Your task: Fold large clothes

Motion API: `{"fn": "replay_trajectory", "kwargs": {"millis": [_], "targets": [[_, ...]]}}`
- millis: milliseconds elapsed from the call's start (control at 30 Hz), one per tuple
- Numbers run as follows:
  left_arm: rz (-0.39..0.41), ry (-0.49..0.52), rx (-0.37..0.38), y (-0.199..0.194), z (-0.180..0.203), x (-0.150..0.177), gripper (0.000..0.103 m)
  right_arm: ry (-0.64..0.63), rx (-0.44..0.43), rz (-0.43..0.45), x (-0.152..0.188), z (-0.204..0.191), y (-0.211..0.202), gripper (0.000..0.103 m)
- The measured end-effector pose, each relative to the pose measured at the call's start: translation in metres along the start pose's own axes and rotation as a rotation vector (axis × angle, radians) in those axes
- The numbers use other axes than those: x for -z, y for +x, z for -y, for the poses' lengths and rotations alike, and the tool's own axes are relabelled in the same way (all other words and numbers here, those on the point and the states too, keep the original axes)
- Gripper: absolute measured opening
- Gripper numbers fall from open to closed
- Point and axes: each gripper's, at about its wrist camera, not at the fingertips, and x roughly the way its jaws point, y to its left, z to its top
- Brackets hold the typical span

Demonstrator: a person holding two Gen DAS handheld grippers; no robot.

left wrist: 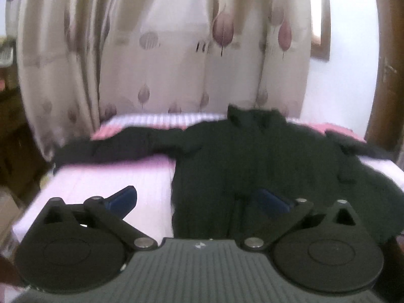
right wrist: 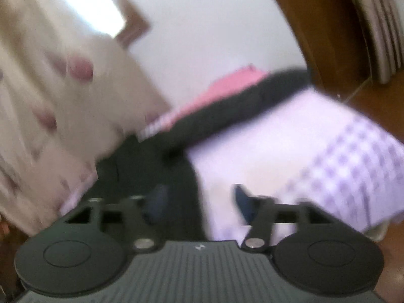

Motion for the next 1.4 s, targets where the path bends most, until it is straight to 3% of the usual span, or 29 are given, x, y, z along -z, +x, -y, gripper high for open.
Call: {"fn": "replay_trajectory", "kwargs": {"millis": [167, 333, 467, 633, 800, 867, 933, 1000, 1100, 1200, 1300, 1400], "targets": [[0.052, -0.056, 0.008, 0.029, 0.032, -0.03, 0.103, 0.164, -0.003, 0.011, -0.069, 0.034, 0.05, 0.07], [0.074, -0.027, -0.013, 0.088, 0.071, -0.05, 0.103, 0.303, 0.137, 0.017, -0.112, 0.095, 0.115, 0.07], [0.042, 0.009, -0.041, 0.148, 0.091, -0.051, 0.103, 0.404, 0.169, 0.013, -0.116, 0.13, 0.164, 0.07], [-0.019, -0.029, -0.062, 0.206, 0.081, -0.041, 0.103, 0.425, 0.197, 0.075, -0.121, 0.148, 0.191, 0.069], [-0.041, 0.04, -0.161, 0.242, 0.073, -0.022, 0.102, 0.396, 0.207, 0.087, -0.133, 0.15, 0.214, 0.069], [-0.058, 0.063, -0.177, 0.251, 0.072, -0.014, 0.102, 0.345, 0.269, 0.085, -0.137, 0.143, 0.216, 0.061], [-0.069, 0.059, -0.161, 0.254, 0.069, -0.009, 0.102, 0.283, 0.355, 0.052, -0.14, 0.138, 0.226, 0.017], [-0.09, 0.056, -0.155, 0.258, 0.069, -0.007, 0.102, 0.282, 0.372, 0.037, -0.146, 0.138, 0.237, 0.009], [-0.109, 0.015, -0.13, 0.261, 0.06, -0.006, 0.103, 0.257, 0.382, 0.07, -0.158, 0.115, 0.234, 0.004], [-0.137, -0.05, -0.104, 0.266, 0.049, -0.005, 0.103, 0.163, 0.211, 0.172, -0.168, 0.051, 0.217, 0.004], [-0.151, -0.111, -0.097, 0.268, 0.042, -0.005, 0.103, 0.059, 0.055, 0.172, -0.169, -0.03, 0.213, 0.004], [-0.15, -0.131, -0.106, 0.267, 0.039, -0.004, 0.103, -0.099, -0.12, 0.127, -0.148, -0.13, 0.22, 0.004]]}}
